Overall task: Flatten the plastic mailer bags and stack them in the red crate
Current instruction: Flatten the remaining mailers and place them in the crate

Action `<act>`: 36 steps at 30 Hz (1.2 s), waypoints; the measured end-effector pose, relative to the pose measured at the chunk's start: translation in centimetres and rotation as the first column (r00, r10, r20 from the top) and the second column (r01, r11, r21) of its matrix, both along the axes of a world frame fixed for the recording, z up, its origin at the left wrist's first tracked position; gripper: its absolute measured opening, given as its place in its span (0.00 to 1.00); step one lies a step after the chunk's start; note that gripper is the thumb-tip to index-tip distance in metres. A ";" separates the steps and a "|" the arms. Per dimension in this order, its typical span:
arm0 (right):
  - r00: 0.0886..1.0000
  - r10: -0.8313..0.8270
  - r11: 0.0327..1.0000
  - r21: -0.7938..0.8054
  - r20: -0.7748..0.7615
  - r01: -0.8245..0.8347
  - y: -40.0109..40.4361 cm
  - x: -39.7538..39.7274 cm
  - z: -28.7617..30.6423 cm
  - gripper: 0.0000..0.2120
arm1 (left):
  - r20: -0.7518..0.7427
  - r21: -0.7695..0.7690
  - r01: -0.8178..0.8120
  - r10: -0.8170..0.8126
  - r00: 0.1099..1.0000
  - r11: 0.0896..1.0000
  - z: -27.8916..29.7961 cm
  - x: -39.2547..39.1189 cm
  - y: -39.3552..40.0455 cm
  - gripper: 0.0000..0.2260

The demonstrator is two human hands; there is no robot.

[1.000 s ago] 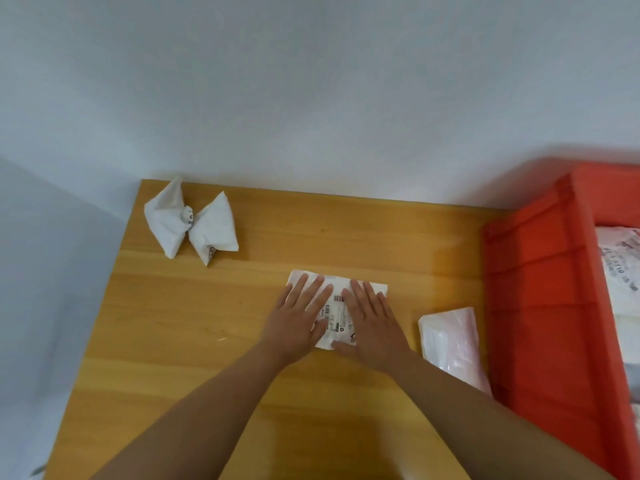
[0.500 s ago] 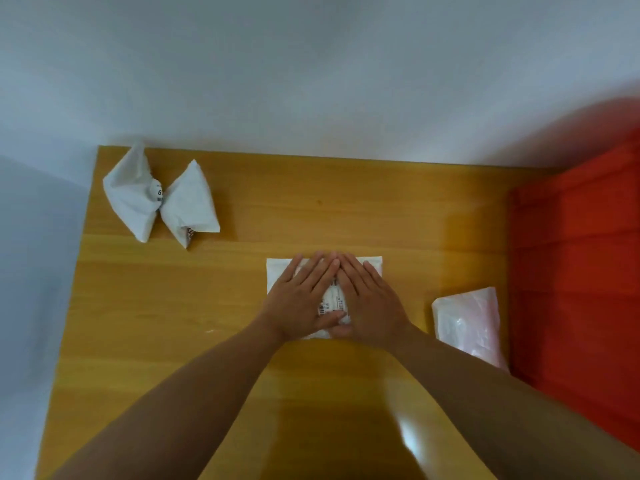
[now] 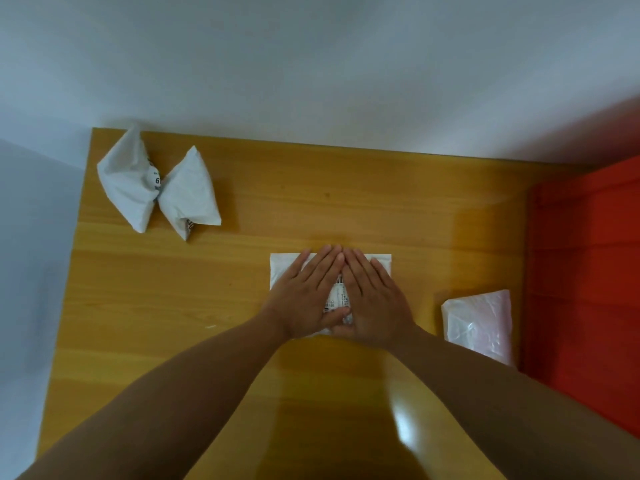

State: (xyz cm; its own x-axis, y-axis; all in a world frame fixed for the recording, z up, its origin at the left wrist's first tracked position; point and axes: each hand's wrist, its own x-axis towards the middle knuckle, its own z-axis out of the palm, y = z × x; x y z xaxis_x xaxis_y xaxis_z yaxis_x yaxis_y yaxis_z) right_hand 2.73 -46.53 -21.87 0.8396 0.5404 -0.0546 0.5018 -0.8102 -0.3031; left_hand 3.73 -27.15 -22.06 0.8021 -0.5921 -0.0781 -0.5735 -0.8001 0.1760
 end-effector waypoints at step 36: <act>0.990 0.126 0.982 -0.153 0.071 -0.114 -1.3 -1.7 5.5 0.28 | -0.061 -0.012 -0.015 0.015 0.998 1.000 6.5 -4.2 3.4 0.19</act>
State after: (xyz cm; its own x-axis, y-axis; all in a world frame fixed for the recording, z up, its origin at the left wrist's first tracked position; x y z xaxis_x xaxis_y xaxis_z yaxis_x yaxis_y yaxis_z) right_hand 1.03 -47.80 -16.37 0.7743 0.6281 -0.0772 0.6154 -0.7758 -0.1389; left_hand -0.46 -23.75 -15.56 0.8049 -0.5812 -0.1198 -0.5494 -0.8061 0.2198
